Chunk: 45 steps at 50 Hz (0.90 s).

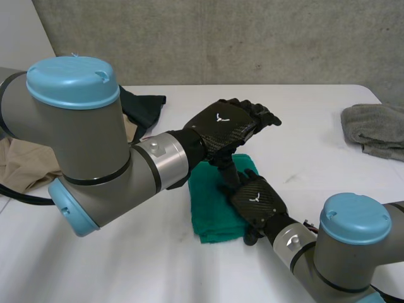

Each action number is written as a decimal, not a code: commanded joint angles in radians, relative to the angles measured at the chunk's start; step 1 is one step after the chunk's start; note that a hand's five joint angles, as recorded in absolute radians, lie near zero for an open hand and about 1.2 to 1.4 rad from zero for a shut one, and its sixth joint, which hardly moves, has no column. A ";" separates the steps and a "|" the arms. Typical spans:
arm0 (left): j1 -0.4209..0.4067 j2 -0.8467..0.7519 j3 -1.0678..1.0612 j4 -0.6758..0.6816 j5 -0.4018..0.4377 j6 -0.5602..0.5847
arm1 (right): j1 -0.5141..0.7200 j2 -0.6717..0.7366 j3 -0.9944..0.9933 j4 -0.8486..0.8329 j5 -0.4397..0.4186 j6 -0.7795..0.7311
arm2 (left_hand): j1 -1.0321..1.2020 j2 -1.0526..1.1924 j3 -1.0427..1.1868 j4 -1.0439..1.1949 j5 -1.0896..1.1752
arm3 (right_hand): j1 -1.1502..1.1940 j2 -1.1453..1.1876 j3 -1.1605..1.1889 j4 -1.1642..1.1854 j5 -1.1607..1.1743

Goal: Fold the laundry.

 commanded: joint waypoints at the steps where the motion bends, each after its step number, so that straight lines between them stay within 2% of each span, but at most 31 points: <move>1: -0.002 0.001 -0.005 0.003 -0.008 -0.001 | -0.003 0.045 -0.028 -0.045 -0.003 -0.038 | 0.045 0.034 0.025 0.035 0.017 | 0.162 0.175 0.178 0.173 0.159; 18: -0.001 0.004 -0.002 0.004 -0.008 -0.003 | 0.000 0.080 -0.109 -0.083 0.000 -0.044 | 0.045 0.034 0.025 0.035 0.017 | 0.306 0.319 0.322 0.317 0.303; 22: 0.001 0.008 -0.002 0.004 -0.008 -0.003 | 0.000 0.112 -0.151 -0.089 -0.006 -0.046 | 0.045 0.034 0.025 0.035 0.017 | 0.675 0.687 0.691 0.686 0.672; 23: 0.001 0.008 -0.002 0.004 -0.009 -0.003 | 0.000 0.123 -0.169 -0.091 -0.009 -0.046 | 0.045 0.034 0.025 0.035 0.017 | 0.943 0.956 0.959 0.955 0.940; 25: 0.002 0.010 0.000 0.004 -0.009 -0.003 | -0.002 0.130 -0.188 -0.094 -0.007 -0.046 | 0.045 0.034 0.025 0.035 0.017 | 1.173 1.186 1.189 1.184 1.170; 35: 0.022 0.053 0.029 0.006 -0.009 -0.001 | -0.034 0.123 -0.392 -0.118 0.002 -0.003 | 0.045 0.034 0.025 0.035 0.017 | 1.174 1.187 1.190 1.185 1.171; 45: 0.032 0.065 0.090 0.007 -0.009 -0.030 | -0.270 0.103 -0.625 -0.166 -0.003 0.190 | 0.045 0.034 0.025 0.035 0.017 | 1.174 1.187 1.190 1.185 1.171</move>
